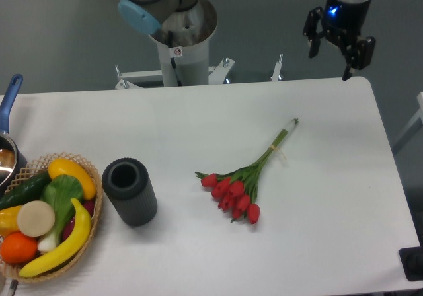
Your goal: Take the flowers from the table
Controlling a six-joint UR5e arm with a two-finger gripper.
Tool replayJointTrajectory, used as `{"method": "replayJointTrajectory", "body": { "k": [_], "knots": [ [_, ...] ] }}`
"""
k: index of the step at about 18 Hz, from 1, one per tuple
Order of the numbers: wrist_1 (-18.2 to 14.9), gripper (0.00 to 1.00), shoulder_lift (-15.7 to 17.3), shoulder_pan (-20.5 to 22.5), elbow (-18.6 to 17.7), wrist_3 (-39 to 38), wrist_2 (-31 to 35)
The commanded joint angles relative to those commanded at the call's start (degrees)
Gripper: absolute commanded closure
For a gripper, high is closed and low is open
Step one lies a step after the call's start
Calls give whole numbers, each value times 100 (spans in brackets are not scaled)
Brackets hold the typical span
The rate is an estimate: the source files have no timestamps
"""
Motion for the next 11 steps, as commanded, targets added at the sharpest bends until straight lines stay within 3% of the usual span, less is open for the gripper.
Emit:
{"method": "replayJointTrajectory", "body": {
  "k": [7,11],
  "knots": [
    [167,0,44,-35,-158,-70,0],
    [246,0,123,-79,-544,-508,-79]
  ]
}}
